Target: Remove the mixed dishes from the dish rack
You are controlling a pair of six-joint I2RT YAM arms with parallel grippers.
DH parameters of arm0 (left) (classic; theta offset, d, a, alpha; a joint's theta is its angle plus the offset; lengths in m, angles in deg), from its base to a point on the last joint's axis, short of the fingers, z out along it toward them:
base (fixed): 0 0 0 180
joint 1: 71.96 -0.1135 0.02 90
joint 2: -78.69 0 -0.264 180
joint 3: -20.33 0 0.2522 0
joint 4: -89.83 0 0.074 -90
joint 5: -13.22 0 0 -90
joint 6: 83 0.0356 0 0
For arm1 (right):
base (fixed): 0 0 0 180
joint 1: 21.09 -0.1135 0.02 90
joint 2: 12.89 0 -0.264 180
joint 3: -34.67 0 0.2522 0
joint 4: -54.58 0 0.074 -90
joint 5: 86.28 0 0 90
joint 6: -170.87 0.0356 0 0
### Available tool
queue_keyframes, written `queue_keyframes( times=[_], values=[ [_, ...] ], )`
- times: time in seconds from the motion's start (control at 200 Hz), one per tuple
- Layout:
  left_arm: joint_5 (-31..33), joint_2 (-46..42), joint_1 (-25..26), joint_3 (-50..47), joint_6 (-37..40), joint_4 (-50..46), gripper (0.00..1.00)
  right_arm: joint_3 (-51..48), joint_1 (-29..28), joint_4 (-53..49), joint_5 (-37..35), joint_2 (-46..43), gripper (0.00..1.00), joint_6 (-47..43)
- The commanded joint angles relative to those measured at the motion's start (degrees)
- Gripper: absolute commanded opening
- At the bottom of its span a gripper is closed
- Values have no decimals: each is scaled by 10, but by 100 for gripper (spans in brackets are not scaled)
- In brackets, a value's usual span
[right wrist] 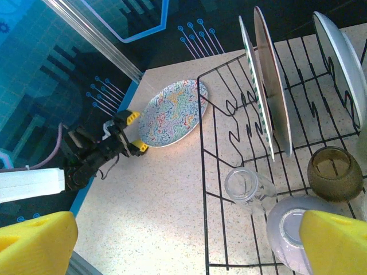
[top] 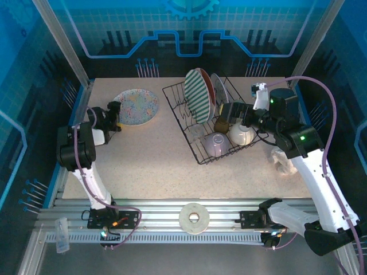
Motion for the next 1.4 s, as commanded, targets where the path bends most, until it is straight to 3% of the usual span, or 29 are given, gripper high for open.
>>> queue_keyframes(
  times=[0.0,0.15,0.285,0.415,0.605,0.695,0.806,0.926,1.026,1.116,1.271,1.391],
  values=[
    [7,-31,-14,13,22,-54,99,-7,-7,-7,-9,-8,100,-11],
    [10,-61,-28,24,39,-135,99,-6,-7,-6,-13,4,100,-15],
    [24,-93,-33,79,113,-339,99,-3,-5,-1,-14,28,100,-25],
    [53,-125,-43,97,152,-455,99,9,-4,4,-15,58,100,-40],
    [24,-169,-53,131,198,-581,99,21,16,17,-15,108,100,-64],
    [2,-176,-23,165,230,-651,99,23,40,39,11,153,98,-48],
    [-11,-227,34,174,255,-664,99,52,39,51,-32,195,96,-72],
    [-28,-274,107,221,306,-725,99,102,42,33,-33,251,93,-102],
    [-53,-277,136,257,352,-795,99,121,42,37,-50,286,93,-121],
    [-81,-304,163,263,370,-802,99,142,48,47,-51,314,91,-128],
    [14,-411,243,253,419,-770,99,198,56,40,-30,364,88,-157],
    [68,-480,221,195,403,-753,99,233,58,31,-17,394,85,-180]
  ],
)
